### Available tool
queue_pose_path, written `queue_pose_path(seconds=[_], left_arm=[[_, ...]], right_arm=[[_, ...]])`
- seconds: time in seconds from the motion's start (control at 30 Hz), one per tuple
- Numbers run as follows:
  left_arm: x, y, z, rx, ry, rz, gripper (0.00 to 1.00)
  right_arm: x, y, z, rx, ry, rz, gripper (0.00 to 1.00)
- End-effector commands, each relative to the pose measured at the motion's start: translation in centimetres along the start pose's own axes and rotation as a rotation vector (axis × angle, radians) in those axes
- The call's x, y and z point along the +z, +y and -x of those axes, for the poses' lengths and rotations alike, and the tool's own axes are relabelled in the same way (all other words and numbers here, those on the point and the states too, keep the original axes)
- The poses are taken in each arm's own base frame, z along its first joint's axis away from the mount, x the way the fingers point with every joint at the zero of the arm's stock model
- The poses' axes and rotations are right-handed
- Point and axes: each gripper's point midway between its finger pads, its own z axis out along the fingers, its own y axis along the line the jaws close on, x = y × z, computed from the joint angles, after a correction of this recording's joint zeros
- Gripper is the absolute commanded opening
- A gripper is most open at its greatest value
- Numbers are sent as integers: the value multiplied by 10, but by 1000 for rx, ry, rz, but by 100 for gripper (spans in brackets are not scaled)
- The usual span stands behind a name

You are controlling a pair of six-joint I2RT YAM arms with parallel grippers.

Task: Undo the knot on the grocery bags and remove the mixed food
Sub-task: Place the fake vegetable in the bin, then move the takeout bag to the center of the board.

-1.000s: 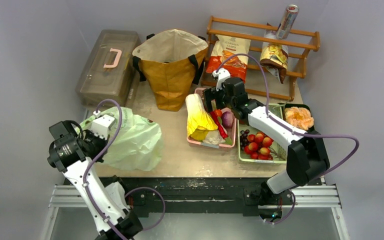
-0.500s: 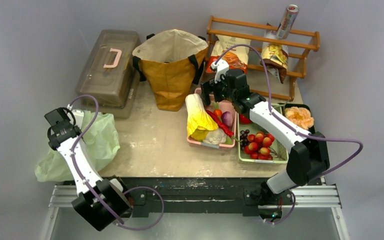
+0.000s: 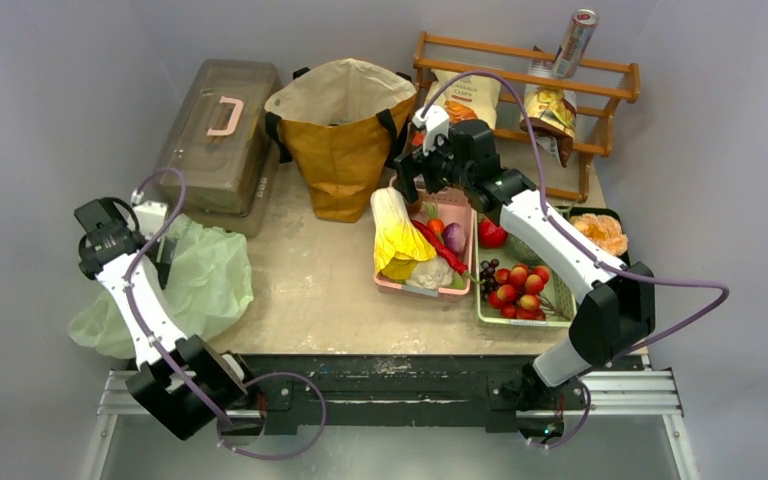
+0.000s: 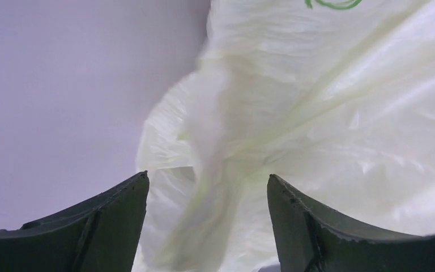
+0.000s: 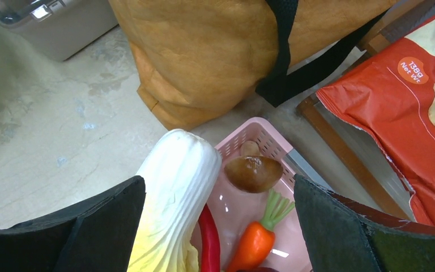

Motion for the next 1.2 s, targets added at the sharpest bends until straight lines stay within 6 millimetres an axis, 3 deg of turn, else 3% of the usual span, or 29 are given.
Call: queue_pose_path(seconds=[0.0, 0.13, 0.27, 0.37, 0.47, 0.57, 0.63, 0.73, 0.83, 0.93, 1.07, 1.17], left_arm=[[-86, -14, 47, 88, -280, -202, 74], [-131, -58, 40, 219, -326, -461, 75], [-159, -118, 8, 372, -332, -750, 66], [-159, -148, -1, 422, -293, -865, 58], [-122, -160, 10, 354, -238, -830, 58], [-54, -146, 17, 272, -108, -686, 56], [-6, -126, 14, 222, 9, -548, 52], [38, -88, 15, 95, 72, -436, 51], [58, -49, 19, 29, 62, -361, 51], [71, -26, 20, 154, -24, -260, 56], [77, -6, 29, 290, -141, -103, 64], [67, 12, 33, 271, -177, -19, 69]], right_arm=[[-4, 2, 22, -28, -41, 26, 99], [0, 3, 21, -20, -32, 30, 99], [2, 3, 20, -14, -27, 34, 99], [3, 3, 20, -14, -25, 31, 99], [3, 2, 20, -18, -22, 29, 99], [3, 1, 19, -18, -15, 26, 99], [3, 1, 20, -20, -18, 26, 99], [1, 1, 23, -34, -26, 26, 99], [-1, -1, 24, -41, -29, 15, 99], [-1, -2, 22, -35, -25, 11, 99], [0, -5, 20, -29, -20, -11, 99], [-1, -7, 20, -27, -20, -22, 99]])
